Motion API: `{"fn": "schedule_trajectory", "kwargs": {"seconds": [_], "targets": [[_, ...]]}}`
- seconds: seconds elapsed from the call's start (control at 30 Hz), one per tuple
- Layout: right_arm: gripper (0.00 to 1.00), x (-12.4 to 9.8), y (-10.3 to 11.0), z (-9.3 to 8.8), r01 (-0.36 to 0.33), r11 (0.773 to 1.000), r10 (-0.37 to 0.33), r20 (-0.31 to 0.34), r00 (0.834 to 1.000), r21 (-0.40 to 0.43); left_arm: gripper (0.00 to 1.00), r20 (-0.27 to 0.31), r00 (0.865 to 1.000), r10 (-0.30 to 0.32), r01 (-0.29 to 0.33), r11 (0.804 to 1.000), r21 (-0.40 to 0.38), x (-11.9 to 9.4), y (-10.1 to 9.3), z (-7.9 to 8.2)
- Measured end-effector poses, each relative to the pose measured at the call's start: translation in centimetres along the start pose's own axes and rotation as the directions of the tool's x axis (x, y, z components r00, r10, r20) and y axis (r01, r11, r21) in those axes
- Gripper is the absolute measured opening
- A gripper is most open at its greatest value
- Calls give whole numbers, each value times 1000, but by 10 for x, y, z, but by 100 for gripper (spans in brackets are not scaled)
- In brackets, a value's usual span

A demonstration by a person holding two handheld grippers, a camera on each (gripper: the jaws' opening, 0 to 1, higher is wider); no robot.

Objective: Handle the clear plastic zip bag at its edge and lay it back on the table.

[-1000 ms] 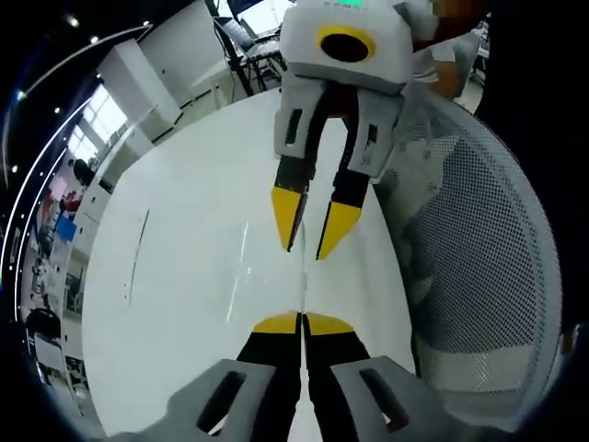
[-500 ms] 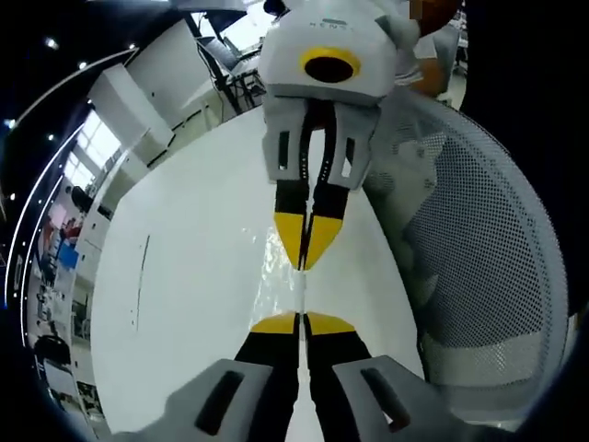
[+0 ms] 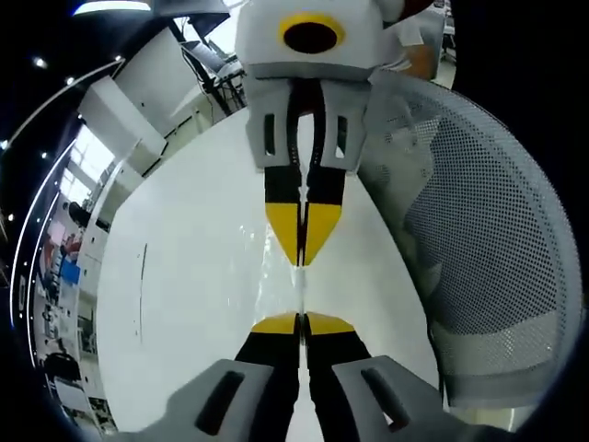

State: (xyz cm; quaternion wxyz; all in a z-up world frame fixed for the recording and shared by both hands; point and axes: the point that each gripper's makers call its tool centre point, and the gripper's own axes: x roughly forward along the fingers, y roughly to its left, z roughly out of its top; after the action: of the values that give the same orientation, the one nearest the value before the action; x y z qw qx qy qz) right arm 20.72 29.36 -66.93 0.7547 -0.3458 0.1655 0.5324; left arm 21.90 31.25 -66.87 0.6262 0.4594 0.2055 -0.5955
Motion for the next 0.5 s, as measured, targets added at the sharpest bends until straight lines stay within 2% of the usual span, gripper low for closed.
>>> {"fn": "schedule_trajectory", "kwargs": {"seconds": [0.5], "targets": [[2, 0, -2, 6, 3, 1000, -3, 8, 1000, 12, 0, -4, 1000, -9, 9, 1000, -1, 3, 0, 0]]}}
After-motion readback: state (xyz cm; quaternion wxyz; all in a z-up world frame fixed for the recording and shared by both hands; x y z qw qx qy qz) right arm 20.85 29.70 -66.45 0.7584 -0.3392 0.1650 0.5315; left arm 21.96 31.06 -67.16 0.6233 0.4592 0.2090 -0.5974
